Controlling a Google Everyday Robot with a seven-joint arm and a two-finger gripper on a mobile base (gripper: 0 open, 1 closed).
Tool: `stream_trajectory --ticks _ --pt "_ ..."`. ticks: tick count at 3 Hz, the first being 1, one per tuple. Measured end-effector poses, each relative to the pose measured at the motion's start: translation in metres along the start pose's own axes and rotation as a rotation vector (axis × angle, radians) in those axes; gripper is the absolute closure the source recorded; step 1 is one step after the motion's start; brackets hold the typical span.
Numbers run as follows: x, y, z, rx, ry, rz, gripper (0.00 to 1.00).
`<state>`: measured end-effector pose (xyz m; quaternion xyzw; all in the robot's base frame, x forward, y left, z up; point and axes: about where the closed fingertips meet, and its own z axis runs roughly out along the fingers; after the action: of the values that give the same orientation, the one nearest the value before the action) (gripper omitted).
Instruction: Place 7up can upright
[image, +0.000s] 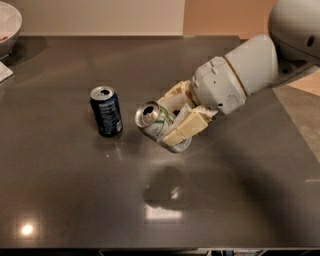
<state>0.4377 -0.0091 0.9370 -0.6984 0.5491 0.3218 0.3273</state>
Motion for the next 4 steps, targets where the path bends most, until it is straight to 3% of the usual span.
stream_trajectory --ticks 1,2,3,4 --pt "0.011 0.001 0.006 0.03 -0.15 0.097 1.0" --pt "0.019 0.005 0.011 0.039 -0.275 0.145 1.0" --pt "0.025 0.008 0.015 0.042 -0.358 0.172 1.0" --pt "0.032 0.013 0.02 0.035 -0.452 0.182 0.82"
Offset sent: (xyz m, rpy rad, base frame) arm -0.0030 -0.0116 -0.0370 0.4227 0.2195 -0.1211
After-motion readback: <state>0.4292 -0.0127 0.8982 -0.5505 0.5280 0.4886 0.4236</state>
